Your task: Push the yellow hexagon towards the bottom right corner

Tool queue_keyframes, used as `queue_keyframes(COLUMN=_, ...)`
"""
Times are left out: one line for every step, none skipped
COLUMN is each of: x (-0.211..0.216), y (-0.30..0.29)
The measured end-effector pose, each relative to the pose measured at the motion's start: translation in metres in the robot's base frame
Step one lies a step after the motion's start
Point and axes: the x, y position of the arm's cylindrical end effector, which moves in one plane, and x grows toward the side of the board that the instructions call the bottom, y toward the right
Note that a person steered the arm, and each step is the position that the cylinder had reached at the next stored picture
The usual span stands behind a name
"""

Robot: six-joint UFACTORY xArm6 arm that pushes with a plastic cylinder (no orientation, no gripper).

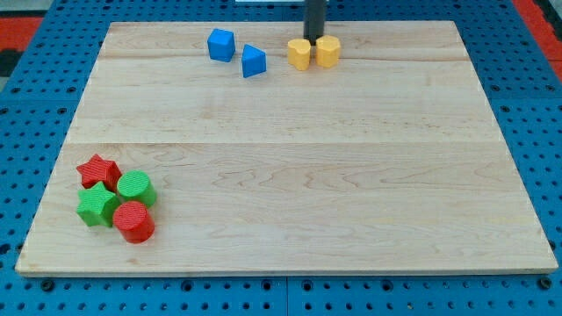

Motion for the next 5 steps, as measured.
queue_keyframes(x=0.037, y=0.01)
queue_keyframes(x=0.088, y=0.017)
queue_keyframes(x=0.052, y=0.025)
queue_keyframes(x=0.101, y=0.052)
queue_keyframes(x=0.17, y=0.068)
